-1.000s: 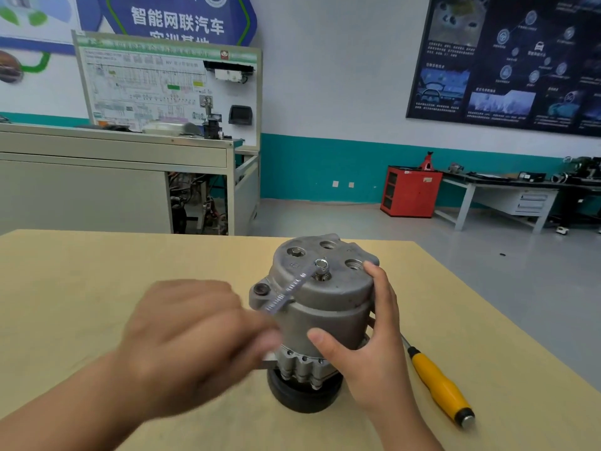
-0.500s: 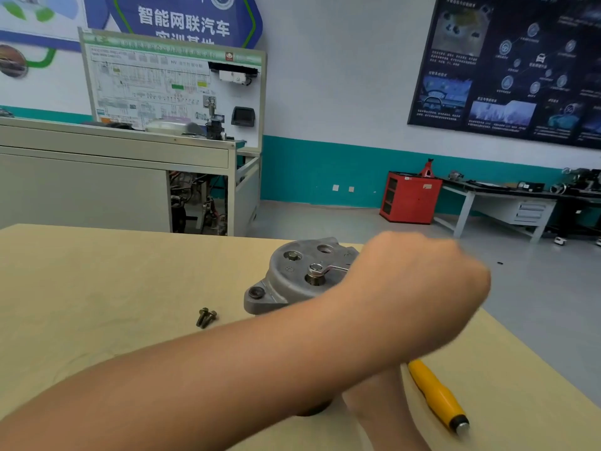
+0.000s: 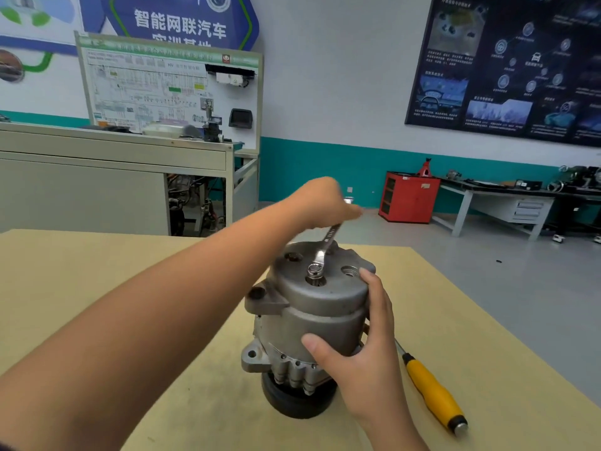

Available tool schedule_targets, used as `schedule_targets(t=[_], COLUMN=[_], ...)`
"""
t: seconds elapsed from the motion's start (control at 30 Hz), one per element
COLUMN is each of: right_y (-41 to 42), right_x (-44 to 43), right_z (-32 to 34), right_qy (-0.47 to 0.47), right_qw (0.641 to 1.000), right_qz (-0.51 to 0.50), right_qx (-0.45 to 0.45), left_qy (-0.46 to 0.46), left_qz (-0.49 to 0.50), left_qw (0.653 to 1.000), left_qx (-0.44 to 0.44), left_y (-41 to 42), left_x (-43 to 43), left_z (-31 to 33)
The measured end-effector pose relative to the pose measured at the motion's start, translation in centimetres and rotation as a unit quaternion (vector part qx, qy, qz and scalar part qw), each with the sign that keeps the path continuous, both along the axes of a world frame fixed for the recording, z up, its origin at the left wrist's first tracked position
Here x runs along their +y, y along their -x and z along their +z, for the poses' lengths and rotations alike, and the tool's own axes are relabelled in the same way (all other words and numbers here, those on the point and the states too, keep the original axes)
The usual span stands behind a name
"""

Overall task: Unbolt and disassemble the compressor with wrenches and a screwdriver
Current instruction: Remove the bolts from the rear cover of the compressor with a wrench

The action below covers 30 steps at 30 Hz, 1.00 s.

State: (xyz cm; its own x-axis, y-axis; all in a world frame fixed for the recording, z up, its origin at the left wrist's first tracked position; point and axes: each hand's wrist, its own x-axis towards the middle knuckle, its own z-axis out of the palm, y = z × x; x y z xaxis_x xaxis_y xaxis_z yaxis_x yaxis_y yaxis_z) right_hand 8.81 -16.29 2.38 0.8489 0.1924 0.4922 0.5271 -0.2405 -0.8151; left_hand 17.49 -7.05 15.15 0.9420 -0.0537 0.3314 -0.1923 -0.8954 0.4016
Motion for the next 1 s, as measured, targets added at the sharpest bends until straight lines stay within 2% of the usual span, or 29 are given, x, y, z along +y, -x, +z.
schedule_targets(t=[0.03,0.07,0.1,0.17,0.3,0.43,0.53,0.63,0.7,0.77,0.87,0.93,1.0], right_y=[0.9,0.9,1.0,0.4,0.6,1.0,1.4,1.4,0.9,0.7,0.7,0.6,0.6], right_x=[-2.7,-2.1,-2.8,-2.5,-3.4,-3.4,-1.6,0.3,0.8,0.9,1.1,1.0,0.6], right_z=[-1.2,-1.1,-2.1,-2.1,-1.4,2.2,5.2,7.3,8.1,8.6,8.6,8.4,7.9], right_qy=[-0.023,-0.021,-0.016,0.008,0.023,0.044,0.101,0.192,0.219,0.232,0.303,0.304,0.269], right_qw=[0.999,1.000,0.999,0.999,0.998,0.993,0.981,0.962,0.948,0.942,0.919,0.910,0.910], right_qz=[-0.026,-0.005,-0.032,-0.023,-0.029,-0.074,-0.064,-0.055,-0.070,-0.073,-0.085,-0.099,-0.086], right_qx=[0.006,-0.013,-0.002,-0.030,-0.041,-0.085,-0.151,-0.188,-0.220,-0.231,-0.237,-0.265,-0.303], left_qy=[0.049,0.101,0.150,0.230,0.342,0.436,0.456,0.451,0.451,0.449,0.447,0.428,0.379], left_qz=[0.018,0.030,0.041,0.066,0.120,0.127,0.130,0.123,0.112,0.099,0.091,0.042,-0.071], left_qw=[0.998,0.994,0.987,0.971,0.930,0.888,0.877,0.880,0.879,0.879,0.877,0.885,0.900], left_qx=[0.019,0.031,0.035,0.023,-0.056,-0.077,-0.074,-0.088,-0.106,-0.124,-0.148,-0.179,-0.203], left_y=[-0.2,-0.2,0.0,0.9,3.4,5.7,6.7,7.4,8.0,8.8,10.1,11.0,11.8], left_x=[1.1,2.1,3.1,4.8,7.6,8.7,8.5,8.2,8.2,8.2,8.0,7.9,8.1], left_z=[-0.6,-1.3,-2.0,-3.2,-4.3,-4.6,-4.6,-4.3,-4.3,-4.6,-5.3,-6.2,-7.2])
